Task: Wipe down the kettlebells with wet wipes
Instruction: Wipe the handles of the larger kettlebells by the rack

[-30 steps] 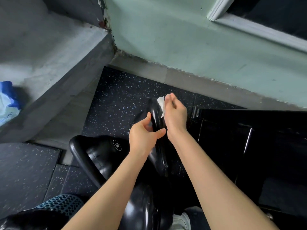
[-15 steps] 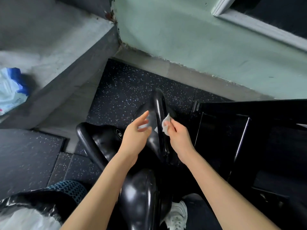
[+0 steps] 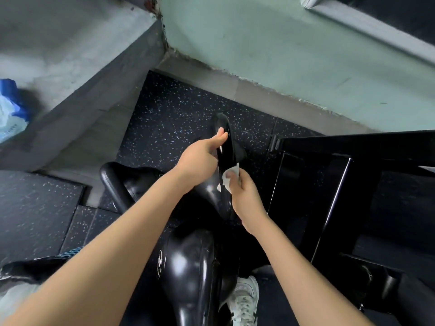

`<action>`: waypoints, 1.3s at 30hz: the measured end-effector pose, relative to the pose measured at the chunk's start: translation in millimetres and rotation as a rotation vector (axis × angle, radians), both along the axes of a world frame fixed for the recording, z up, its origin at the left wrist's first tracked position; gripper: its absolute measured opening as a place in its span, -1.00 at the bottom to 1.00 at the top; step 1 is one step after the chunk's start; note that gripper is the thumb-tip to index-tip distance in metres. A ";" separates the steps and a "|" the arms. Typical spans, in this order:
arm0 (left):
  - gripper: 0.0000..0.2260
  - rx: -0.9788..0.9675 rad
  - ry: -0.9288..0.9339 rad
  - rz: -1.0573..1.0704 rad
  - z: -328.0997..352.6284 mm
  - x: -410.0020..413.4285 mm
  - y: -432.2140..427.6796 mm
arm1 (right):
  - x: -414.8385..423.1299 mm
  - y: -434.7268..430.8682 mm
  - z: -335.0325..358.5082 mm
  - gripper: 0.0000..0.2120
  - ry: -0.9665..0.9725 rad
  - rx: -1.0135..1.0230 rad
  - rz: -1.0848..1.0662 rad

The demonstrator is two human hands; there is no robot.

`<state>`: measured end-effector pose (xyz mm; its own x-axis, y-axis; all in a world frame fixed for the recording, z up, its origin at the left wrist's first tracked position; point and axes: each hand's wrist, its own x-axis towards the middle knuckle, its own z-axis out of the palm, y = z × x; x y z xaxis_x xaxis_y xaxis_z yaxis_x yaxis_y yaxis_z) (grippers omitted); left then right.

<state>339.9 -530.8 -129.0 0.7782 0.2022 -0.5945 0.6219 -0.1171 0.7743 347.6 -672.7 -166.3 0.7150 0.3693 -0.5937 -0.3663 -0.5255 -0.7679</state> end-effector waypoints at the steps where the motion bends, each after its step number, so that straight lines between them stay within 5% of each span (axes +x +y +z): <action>1: -0.24 -0.019 0.025 -0.012 1.8 0.9 2.2 | 6.8 10.7 1.6 -0.81 0.000 0.012 -0.043; 8: -0.33 0.020 0.127 -0.059 16.8 12.2 6.6 | 36.5 35.1 -5.4 -0.76 0.013 0.047 -0.051; 11: -0.26 0.008 0.149 -0.068 18.9 7.0 2.1 | 10.1 14.7 -7.2 -0.62 -0.039 -0.015 -0.019; 22: -0.25 -0.063 0.131 0.027 10.4 5.8 6.3 | -33.2 -31.1 12.9 -0.62 -0.029 -0.230 0.149; 25: -0.28 -0.145 0.110 0.137 9.9 -2.0 7.1 | -25.1 -42.0 25.8 -0.81 -0.092 -0.294 0.231; 28: -0.47 -0.288 0.072 0.331 10.1 -20.2 4.8 | -5.4 -34.3 57.8 -0.88 -0.267 -0.282 0.061; 31: -0.70 -0.397 0.053 0.522 8.3 -39.6 0.3 | 9.7 1.7 73.9 -0.73 -0.363 -0.245 0.012; 36: -0.75 -0.485 0.021 0.621 1.9 -44.6 -14.5 | 2.9 39.8 52.3 -0.61 -0.203 -0.238 0.324; 39: -0.66 -0.101 0.101 0.686 -10.2 -41.5 -29.2 | 5.9 26.9 48.9 -0.63 -0.303 -0.304 0.322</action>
<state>298.3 -560.0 -139.2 0.4343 0.5684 -0.6988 0.5989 0.3972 0.6954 353.5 -645.8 -117.4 0.7497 0.4418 -0.4927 0.0644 -0.7897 -0.6101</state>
